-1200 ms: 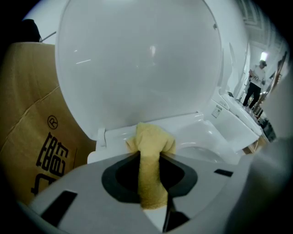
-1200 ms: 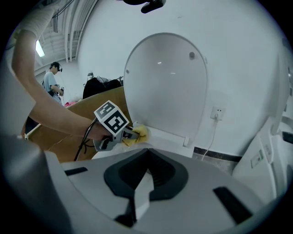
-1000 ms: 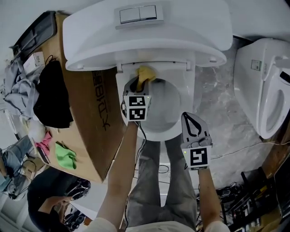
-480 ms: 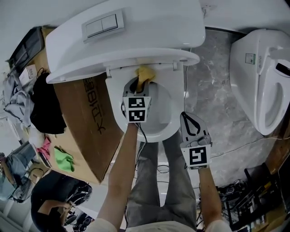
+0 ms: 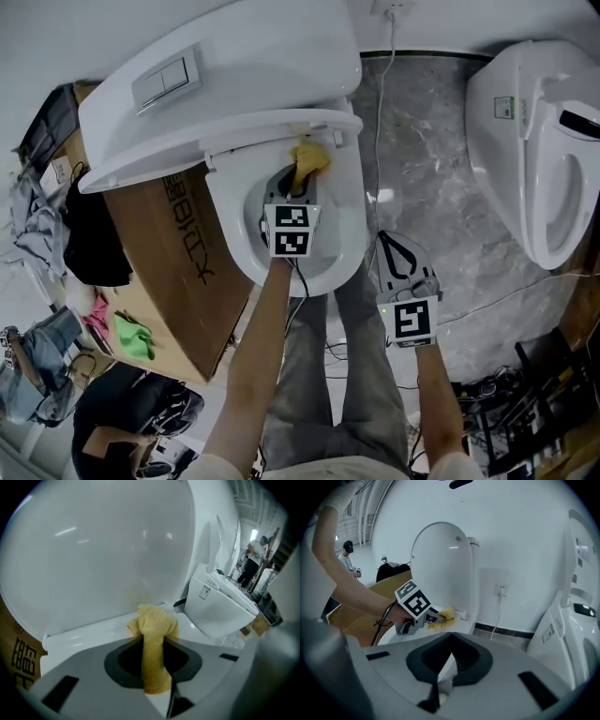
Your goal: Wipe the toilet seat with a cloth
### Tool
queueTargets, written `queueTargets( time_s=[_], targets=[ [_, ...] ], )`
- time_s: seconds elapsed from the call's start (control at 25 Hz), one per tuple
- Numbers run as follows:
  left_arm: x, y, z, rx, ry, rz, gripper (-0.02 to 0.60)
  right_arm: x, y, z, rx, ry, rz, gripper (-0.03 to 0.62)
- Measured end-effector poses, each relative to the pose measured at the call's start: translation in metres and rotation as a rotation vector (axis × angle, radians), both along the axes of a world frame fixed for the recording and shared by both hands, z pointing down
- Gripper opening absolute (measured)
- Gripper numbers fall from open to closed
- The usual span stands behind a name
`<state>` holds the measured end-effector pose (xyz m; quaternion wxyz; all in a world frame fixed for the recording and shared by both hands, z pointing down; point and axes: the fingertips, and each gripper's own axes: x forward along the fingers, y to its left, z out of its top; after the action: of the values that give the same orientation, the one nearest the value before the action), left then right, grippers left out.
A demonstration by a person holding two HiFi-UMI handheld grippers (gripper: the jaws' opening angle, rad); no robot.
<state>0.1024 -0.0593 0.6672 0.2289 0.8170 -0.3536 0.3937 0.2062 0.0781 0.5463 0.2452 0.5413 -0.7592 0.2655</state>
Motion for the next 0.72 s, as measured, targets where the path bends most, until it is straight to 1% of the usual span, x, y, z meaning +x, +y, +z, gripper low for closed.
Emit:
queueTargets(
  time_s=[0.2, 0.28, 0.4, 0.52, 0.72],
  targets=[
    [0.014, 0.007, 0.0, -0.012, 0.002, 0.04, 0.101, 0.011, 0.011, 0.002, -0.014, 0.007, 0.027, 0.008],
    [0.019, 0.011, 0.001, -0.019, 0.005, 0.06, 0.101, 0.012, 0.017, 0.004, -0.02, 0.004, 0.04, 0.008],
    [0.027, 0.019, 0.002, -0.03, 0.013, 0.088, 0.101, 0.01, 0.022, 0.003, -0.029, 0.009, 0.024, 0.008],
    [0.036, 0.032, 0.004, -0.049, 0.018, 0.116, 0.101, 0.01, 0.03, 0.007, -0.028, -0.004, 0.043, 0.008],
    [0.045, 0.05, 0.005, -0.079, 0.04, 0.12, 0.101, 0.012, 0.032, 0.0, -0.04, 0.011, 0.013, 0.008]
  ],
)
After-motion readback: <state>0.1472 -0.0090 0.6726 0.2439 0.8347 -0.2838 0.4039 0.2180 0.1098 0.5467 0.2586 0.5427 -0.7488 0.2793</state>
